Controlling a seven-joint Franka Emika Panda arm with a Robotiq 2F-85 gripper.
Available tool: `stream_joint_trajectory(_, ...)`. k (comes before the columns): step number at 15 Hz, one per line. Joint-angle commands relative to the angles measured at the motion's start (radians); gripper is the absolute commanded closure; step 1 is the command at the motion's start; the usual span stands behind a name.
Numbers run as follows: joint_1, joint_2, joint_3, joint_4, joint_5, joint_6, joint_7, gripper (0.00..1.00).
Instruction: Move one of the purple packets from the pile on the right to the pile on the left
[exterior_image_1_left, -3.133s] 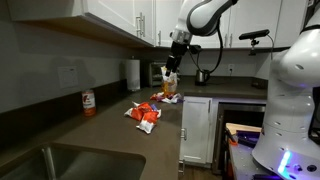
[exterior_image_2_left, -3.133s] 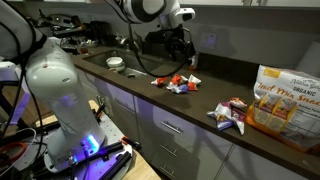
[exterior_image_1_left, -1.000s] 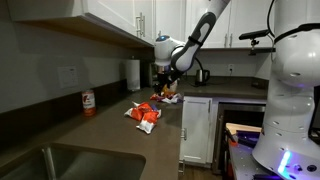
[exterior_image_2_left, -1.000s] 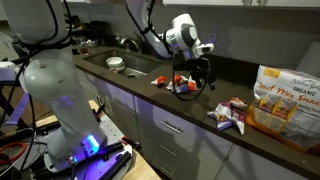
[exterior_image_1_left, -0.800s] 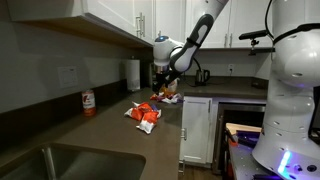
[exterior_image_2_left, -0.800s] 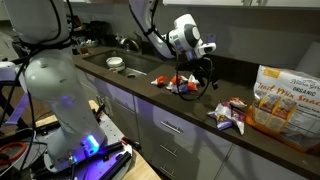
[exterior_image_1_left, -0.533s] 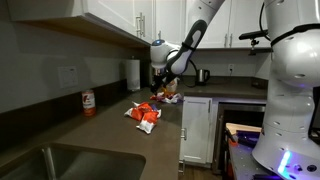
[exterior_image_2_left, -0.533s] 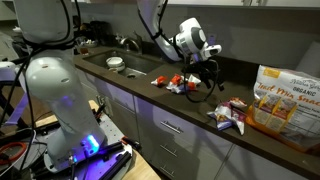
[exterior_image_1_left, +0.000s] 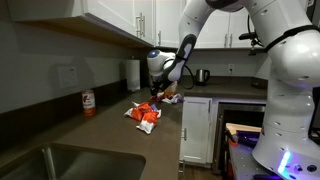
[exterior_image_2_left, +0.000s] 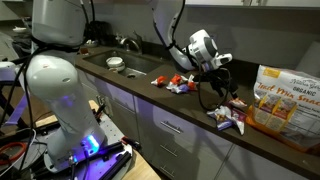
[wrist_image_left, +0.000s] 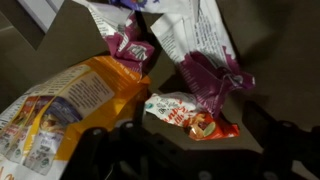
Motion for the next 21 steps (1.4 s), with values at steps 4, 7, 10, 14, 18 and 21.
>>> stream_joint_trajectory(4,0.014,0.127,-0.044,0.119,-0.059,0.03,0.081,0.08)
stream_joint_trajectory(7,0.016,0.173,-0.053,0.177,-0.079,0.053,0.098,0.24)
stream_joint_trajectory(10,0.018,0.205,-0.06,0.216,-0.072,0.074,0.102,0.5)
stream_joint_trajectory(14,0.029,0.21,-0.072,0.231,-0.07,0.068,0.098,0.77)
stream_joint_trajectory(18,0.046,0.131,-0.078,0.169,-0.082,0.074,0.089,0.99)
stream_joint_trajectory(21,0.072,0.034,-0.09,0.091,-0.122,0.091,0.091,1.0)
